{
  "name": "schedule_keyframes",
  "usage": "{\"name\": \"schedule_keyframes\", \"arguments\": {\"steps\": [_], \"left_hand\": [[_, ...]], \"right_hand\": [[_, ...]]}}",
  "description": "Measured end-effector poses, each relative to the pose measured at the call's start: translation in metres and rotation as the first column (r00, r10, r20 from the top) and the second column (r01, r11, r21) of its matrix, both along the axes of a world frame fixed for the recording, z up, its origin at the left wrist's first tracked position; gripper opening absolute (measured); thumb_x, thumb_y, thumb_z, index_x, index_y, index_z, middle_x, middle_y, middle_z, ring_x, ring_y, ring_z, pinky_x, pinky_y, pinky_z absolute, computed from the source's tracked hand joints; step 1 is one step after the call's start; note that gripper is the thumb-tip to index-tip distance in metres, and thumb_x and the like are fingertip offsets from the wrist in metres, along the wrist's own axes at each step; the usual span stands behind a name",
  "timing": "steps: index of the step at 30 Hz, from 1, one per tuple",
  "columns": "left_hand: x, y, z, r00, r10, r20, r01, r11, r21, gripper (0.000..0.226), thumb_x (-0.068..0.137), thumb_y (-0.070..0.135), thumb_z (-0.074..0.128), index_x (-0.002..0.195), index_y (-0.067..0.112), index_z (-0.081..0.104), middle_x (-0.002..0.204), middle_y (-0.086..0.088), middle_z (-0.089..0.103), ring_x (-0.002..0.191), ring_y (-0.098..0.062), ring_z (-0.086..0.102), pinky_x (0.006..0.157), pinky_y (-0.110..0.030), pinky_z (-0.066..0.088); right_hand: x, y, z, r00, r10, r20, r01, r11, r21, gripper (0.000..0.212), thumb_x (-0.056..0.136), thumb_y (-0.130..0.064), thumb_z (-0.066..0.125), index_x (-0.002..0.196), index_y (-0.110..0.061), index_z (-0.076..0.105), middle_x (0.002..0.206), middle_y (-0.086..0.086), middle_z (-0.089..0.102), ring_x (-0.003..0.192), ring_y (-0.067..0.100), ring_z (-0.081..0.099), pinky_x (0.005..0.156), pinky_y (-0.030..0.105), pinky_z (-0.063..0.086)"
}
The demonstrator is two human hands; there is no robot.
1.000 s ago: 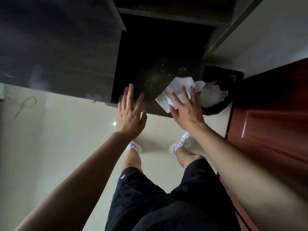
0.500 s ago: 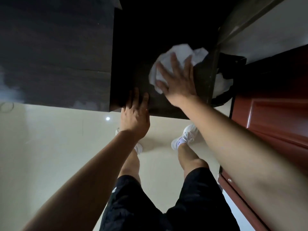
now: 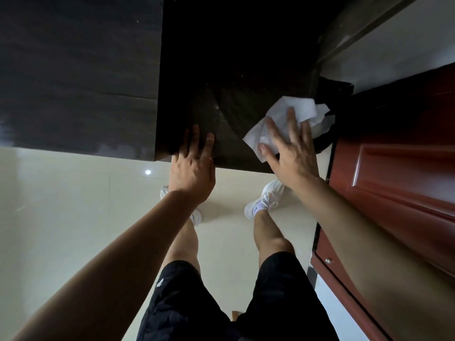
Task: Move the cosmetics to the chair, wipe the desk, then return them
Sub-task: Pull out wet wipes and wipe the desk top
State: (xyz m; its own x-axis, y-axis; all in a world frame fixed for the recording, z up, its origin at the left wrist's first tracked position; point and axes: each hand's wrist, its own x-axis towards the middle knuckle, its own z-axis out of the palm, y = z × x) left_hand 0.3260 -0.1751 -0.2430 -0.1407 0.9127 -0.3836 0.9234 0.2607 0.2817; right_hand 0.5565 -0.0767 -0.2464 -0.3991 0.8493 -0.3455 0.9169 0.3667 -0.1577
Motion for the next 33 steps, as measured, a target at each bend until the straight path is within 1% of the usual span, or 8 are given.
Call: {"name": "schedule_keyframes", "arguments": {"steps": [8, 14, 17, 19, 23, 27, 30, 33], "left_hand": [[0.001, -0.002, -0.005, 1.0, 0.008, -0.024, -0.007, 0.999, 0.046, 0.059, 0.097, 0.027, 0.047, 0.153, 0.017, 0.033, 0.162, -0.019, 0.021, 0.149, -0.04, 0.017, 0.119, -0.052, 0.017], [0.001, -0.002, -0.006, 0.999, 0.02, -0.034, -0.018, 0.998, 0.055, 0.058, 0.096, 0.028, 0.045, 0.152, 0.017, 0.034, 0.161, -0.019, 0.022, 0.148, -0.04, 0.018, 0.119, -0.052, 0.018], [0.0, -0.004, -0.006, 1.0, 0.017, -0.015, -0.016, 0.999, 0.031, 0.059, 0.098, 0.029, 0.045, 0.154, 0.019, 0.03, 0.163, -0.017, 0.018, 0.15, -0.038, 0.014, 0.12, -0.052, 0.015], [-0.001, -0.004, -0.004, 1.0, 0.006, -0.005, -0.006, 1.0, 0.02, 0.059, 0.1, 0.03, 0.045, 0.155, 0.02, 0.027, 0.164, -0.016, 0.014, 0.151, -0.037, 0.011, 0.121, -0.051, 0.012], [0.0, -0.005, -0.004, 1.0, 0.006, 0.003, -0.007, 1.0, 0.016, 0.061, 0.098, 0.026, 0.047, 0.155, 0.018, 0.027, 0.164, -0.017, 0.015, 0.151, -0.037, 0.012, 0.12, -0.052, 0.013], [0.001, -0.005, -0.006, 1.0, 0.015, 0.002, -0.015, 0.999, 0.031, 0.061, 0.097, 0.024, 0.049, 0.155, 0.018, 0.03, 0.163, -0.018, 0.019, 0.15, -0.037, 0.015, 0.119, -0.051, 0.016], [0.001, -0.005, -0.009, 1.0, 0.015, -0.003, -0.015, 0.999, 0.036, 0.062, 0.094, 0.023, 0.05, 0.154, 0.017, 0.033, 0.161, -0.019, 0.022, 0.149, -0.038, 0.019, 0.117, -0.052, 0.023], [0.0, -0.005, -0.009, 1.0, 0.015, 0.002, -0.015, 1.0, 0.024, 0.063, 0.094, 0.023, 0.05, 0.154, 0.017, 0.032, 0.162, -0.019, 0.022, 0.149, -0.038, 0.018, 0.117, -0.052, 0.023]], "right_hand": [[-0.087, 0.118, -0.01, 0.998, -0.052, 0.019, 0.052, 0.999, 0.0, 0.069, 0.098, -0.068, 0.026, 0.159, -0.041, 0.009, 0.168, 0.011, -0.004, 0.146, 0.056, -0.014, 0.12, 0.063, -0.006], [-0.094, 0.079, -0.017, 0.998, 0.06, -0.003, -0.059, 0.996, 0.06, 0.064, 0.099, -0.066, 0.023, 0.157, -0.039, 0.02, 0.168, 0.013, 0.008, 0.147, 0.057, -0.003, 0.122, 0.061, 0.002], [-0.041, 0.014, -0.014, 0.99, 0.038, -0.132, -0.02, 0.991, 0.132, 0.058, 0.101, -0.059, 0.043, 0.151, -0.029, 0.043, 0.161, 0.021, 0.026, 0.146, 0.056, 0.016, 0.12, 0.061, 0.017], [-0.018, -0.007, -0.013, 0.985, 0.064, -0.159, -0.043, 0.99, 0.136, 0.056, 0.1, -0.052, 0.052, 0.149, -0.025, 0.047, 0.159, 0.023, 0.029, 0.147, 0.051, 0.021, 0.118, 0.061, 0.022], [-0.04, 0.022, -0.013, 0.992, 0.057, -0.111, -0.052, 0.997, 0.052, 0.064, 0.098, -0.062, 0.044, 0.154, -0.032, 0.037, 0.164, 0.019, 0.018, 0.147, 0.058, 0.007, 0.12, 0.064, 0.011], [-0.126, 0.09, -0.012, 0.998, 0.051, -0.036, -0.05, 0.998, 0.034, 0.064, 0.098, -0.064, 0.032, 0.157, -0.041, 0.019, 0.169, 0.009, 0.001, 0.149, 0.05, -0.014, 0.119, 0.059, -0.009], [-0.18, 0.109, -0.013, 0.962, 0.271, 0.024, -0.272, 0.958, 0.09, 0.063, 0.101, -0.053, 0.033, 0.159, -0.034, 0.02, 0.168, 0.009, 0.007, 0.153, 0.041, -0.005, 0.119, 0.064, -0.007], [-0.175, 0.094, -0.016, 0.939, 0.34, 0.049, -0.342, 0.938, 0.055, 0.061, 0.101, -0.055, 0.027, 0.158, -0.034, 0.019, 0.168, 0.014, 0.004, 0.15, 0.049, -0.008, 0.12, 0.063, 0.0]]}}
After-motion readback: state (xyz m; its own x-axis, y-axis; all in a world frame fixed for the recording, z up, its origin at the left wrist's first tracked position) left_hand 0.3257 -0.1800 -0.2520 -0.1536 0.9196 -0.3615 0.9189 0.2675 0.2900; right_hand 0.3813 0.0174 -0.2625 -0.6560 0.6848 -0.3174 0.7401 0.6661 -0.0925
